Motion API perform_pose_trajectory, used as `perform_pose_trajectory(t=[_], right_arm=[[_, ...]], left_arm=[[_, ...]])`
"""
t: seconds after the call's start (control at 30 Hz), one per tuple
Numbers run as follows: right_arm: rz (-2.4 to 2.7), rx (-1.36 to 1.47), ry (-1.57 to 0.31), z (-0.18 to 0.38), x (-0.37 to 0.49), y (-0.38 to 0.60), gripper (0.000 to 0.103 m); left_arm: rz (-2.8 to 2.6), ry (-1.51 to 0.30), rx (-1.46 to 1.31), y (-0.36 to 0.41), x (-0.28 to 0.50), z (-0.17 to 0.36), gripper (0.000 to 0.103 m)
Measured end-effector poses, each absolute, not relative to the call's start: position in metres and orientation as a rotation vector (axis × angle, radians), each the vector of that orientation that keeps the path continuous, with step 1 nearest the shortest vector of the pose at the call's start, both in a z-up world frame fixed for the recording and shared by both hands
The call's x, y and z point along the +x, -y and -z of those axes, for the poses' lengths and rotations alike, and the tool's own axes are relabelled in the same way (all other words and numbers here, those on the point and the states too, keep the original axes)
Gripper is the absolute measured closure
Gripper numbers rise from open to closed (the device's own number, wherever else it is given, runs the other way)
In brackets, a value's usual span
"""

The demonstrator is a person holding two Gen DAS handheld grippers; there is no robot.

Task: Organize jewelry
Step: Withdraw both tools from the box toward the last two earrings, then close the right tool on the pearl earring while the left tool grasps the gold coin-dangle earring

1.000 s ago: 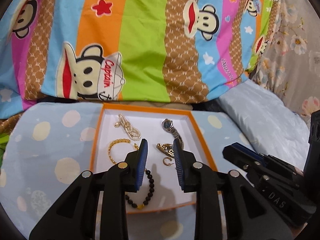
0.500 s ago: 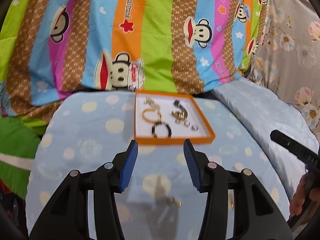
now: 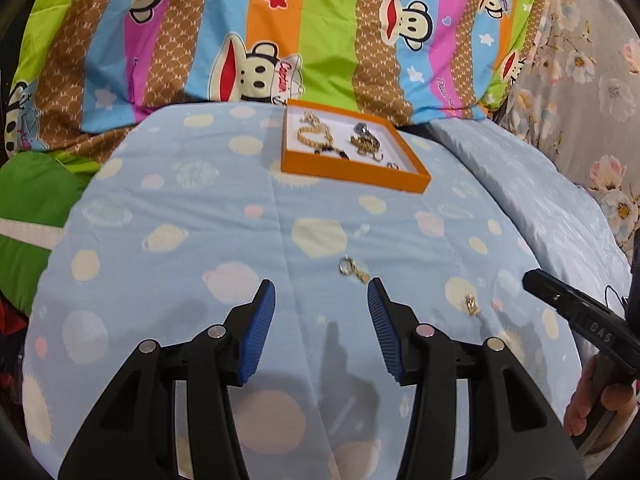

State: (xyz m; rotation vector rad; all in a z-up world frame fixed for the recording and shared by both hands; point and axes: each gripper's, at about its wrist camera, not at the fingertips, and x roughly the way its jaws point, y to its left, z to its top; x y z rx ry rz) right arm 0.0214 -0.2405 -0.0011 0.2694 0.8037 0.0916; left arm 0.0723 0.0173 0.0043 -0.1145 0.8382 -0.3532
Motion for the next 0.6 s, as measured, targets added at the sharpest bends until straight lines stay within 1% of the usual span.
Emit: perform_pose_trajectory(t=[0.2, 0.23, 0.27, 0.3, 0.6], right_arm=[[-0.08, 0.238, -0.856, 0.023, 0.022, 0.229, 0.072], [-0.083, 0.237, -0.866, 0.026, 0.023, 0.228, 0.071], [-0.083, 0.238, -0.873, 0.03, 0.023, 0.227, 0.066], [-0.081, 0.236, -0.878, 0.032, 0.024, 0.226, 0.064], [-0.084, 0.221, -0.895, 0.044, 0.037, 0.214, 0.064]], left_arm=[[0.35, -0.88, -0.112, -0.011, 0.064, 0.013, 0.056], [0.349, -0.889, -0.116, -0.011, 0.064, 0.016, 0.055], [0.347, -0.896, -0.119, -0.011, 0.064, 0.019, 0.052], [0.341, -0.901, -0.122, -0.011, 0.064, 0.023, 0.049], [0.317, -0.928, -0.107, -0.006, 0.066, 0.039, 0.049]])
